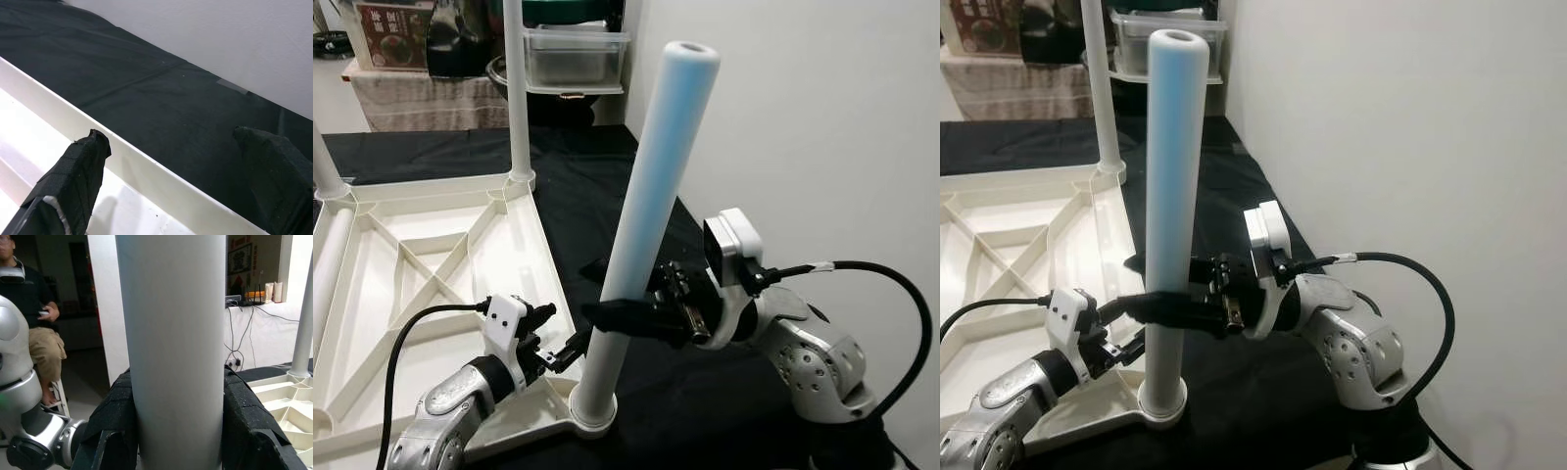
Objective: Building children table
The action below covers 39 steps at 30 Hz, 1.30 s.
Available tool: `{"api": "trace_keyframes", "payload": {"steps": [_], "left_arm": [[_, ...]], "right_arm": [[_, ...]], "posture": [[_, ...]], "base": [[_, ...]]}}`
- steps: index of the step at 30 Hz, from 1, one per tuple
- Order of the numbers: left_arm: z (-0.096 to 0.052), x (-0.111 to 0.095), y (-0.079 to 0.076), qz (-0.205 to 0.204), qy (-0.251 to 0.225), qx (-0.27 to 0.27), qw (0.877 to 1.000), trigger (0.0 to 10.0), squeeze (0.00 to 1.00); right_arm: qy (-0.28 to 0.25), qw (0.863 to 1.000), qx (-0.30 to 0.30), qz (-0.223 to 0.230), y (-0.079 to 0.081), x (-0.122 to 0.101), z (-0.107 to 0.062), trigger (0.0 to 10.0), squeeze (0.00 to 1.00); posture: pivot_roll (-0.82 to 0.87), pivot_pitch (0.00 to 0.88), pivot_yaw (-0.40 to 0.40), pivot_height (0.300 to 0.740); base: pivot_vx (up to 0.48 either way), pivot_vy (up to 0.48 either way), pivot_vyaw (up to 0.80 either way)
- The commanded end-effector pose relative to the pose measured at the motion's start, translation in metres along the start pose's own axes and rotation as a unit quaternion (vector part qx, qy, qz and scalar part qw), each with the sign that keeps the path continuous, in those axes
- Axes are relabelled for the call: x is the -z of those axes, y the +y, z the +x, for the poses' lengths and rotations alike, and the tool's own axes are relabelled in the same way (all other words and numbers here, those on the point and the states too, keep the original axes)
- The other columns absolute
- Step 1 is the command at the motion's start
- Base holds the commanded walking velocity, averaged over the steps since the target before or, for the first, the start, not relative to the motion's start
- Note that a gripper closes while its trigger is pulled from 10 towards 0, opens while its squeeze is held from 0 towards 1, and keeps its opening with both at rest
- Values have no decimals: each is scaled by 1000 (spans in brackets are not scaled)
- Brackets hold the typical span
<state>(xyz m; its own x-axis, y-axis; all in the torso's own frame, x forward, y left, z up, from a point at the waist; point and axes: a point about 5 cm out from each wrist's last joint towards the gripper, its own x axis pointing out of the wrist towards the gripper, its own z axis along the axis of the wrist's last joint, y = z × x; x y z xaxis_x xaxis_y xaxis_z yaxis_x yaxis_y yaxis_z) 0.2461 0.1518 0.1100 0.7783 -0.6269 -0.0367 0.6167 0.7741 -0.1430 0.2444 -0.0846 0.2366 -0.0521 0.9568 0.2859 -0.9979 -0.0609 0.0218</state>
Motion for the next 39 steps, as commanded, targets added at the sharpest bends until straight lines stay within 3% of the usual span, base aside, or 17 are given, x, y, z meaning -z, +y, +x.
{"api": "trace_keyframes", "payload": {"steps": [1,2,4,5,6,7,8,9,10,16,17,22,23,26,33,34,39], "left_arm": [[0,3,-1,-7,6,4,1000,10000,0],[1,3,-2,-8,6,5,1000,10000,0],[1,3,-2,-8,6,5,1000,10000,0],[4,4,-3,-8,6,8,1000,10000,0],[4,4,-3,-8,6,8,1000,10000,0],[4,2,-2,-7,5,9,1000,10000,0],[4,2,-2,-7,5,9,1000,10000,0],[3,0,0,-6,5,8,1000,10000,0],[2,-1,3,-3,6,8,1000,10000,0],[4,-1,1,1,7,14,1000,10000,0],[5,0,-1,-1,6,16,1000,10000,0],[6,1,-2,-4,6,16,1000,10000,0],[6,1,-2,-4,7,16,1000,10000,0],[5,0,-1,-3,7,17,1000,10000,0],[3,0,0,-2,6,14,1000,10000,0],[2,0,0,-2,7,13,1000,10000,0],[-1,1,1,-3,10,10,1000,10000,0]], "right_arm": [[11,999,30,12,-7,6,-1,0,0],[56,980,190,25,-39,21,-5,0,0],[56,980,190,25,-39,21,-5,0,0],[136,888,439,28,-79,48,-25,0,0],[136,888,439,28,-79,48,-25,0,0],[149,855,495,41,-85,56,-30,0,0],[149,855,495,41,-85,56,-30,0,0],[140,848,509,49,-84,59,-28,4039,0],[133,852,503,61,-81,60,-24,10000,0],[74,890,445,66,-73,48,-10,10000,0],[44,913,398,80,-68,40,-7,10000,1000],[2,960,268,83,-53,21,-1,10000,1000],[-1,968,241,74,-48,16,1,10000,0],[-8,994,101,44,-26,-2,-1,10000,0],[4,1000,20,17,-9,-2,0,10000,0],[8,1000,4,20,-3,1,-2,0,0],[37,998,28,31,-4,14,-5,0,0]], "posture": [[39,0,-131,740],[31,0,-127,740],[31,0,-127,740],[34,0,-124,740],[34,0,-124,740],[36,0,-123,740],[36,0,-123,740],[38,0,-119,740],[34,0,-114,740],[30,0,-107,740],[30,0,-107,740],[30,0,-108,740],[32,0,-109,740],[38,0,-113,740],[46,0,-119,740],[51,0,-123,740],[47,0,-117,740]], "base": [[0,0,0],[0,0,0],[0,0,0],[0,0,0],[0,0,0],[0,0,0],[0,0,0],[0,0,0],[0,0,0],[0,0,0],[0,0,0],[0,0,0],[0,0,0],[0,0,0],[0,0,0],[0,0,0],[0,0,0]]}}
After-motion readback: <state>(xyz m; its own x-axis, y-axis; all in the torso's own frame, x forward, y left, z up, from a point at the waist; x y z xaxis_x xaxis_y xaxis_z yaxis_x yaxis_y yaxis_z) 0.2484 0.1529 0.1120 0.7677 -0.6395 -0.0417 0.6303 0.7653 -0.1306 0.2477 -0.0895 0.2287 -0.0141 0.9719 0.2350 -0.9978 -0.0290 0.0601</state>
